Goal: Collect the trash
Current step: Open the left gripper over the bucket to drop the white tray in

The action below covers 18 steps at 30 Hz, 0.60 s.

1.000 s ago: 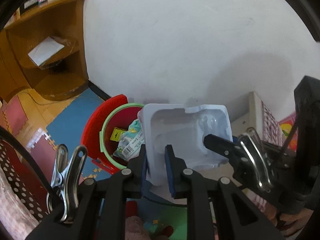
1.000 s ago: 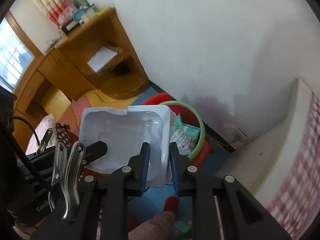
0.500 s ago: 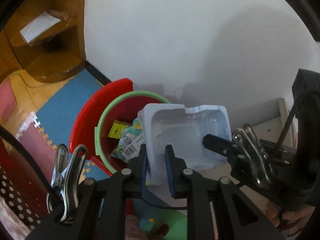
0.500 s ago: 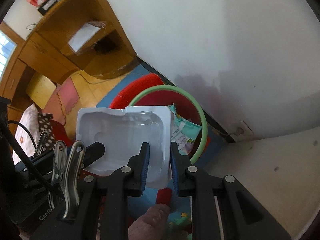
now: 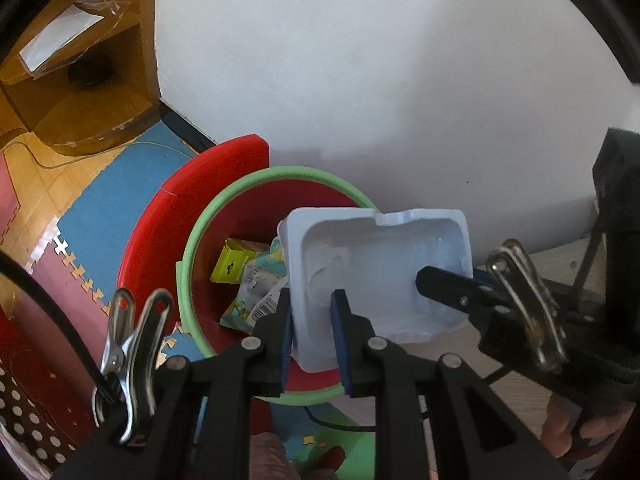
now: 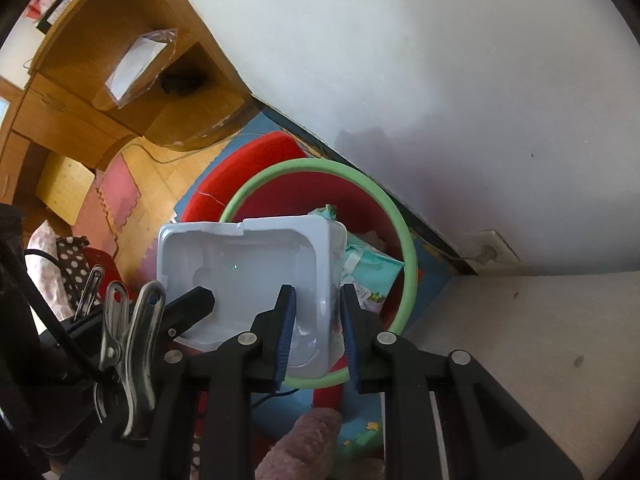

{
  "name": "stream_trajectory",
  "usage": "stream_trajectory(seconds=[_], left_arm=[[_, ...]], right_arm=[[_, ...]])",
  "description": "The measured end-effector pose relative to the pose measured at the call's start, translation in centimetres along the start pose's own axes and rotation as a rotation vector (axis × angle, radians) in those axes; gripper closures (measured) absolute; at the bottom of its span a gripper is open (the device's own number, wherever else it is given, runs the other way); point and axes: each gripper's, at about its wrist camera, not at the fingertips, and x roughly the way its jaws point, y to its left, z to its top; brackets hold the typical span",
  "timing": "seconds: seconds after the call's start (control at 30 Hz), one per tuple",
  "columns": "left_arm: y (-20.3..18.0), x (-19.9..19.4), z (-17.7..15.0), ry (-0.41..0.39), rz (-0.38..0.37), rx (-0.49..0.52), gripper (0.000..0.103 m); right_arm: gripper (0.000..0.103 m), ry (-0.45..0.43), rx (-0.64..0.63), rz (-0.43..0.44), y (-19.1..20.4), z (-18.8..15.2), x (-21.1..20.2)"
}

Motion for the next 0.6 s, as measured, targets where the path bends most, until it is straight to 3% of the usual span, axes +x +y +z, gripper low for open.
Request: stream_trajectory(seconds=[0.3,0.6], left_arm=[[0.5,1.8,0.4,0.032,0.004,0.003,0.081],[0.8,1.7,0.6,0.042,0.020,0.006,0.078]], right_arm=[[0.079,0.029,0.002,-0.031,0.0,0.9,2.7],[0.073,0.028,0.021,-0.049,-0.7,1.0,2.5]])
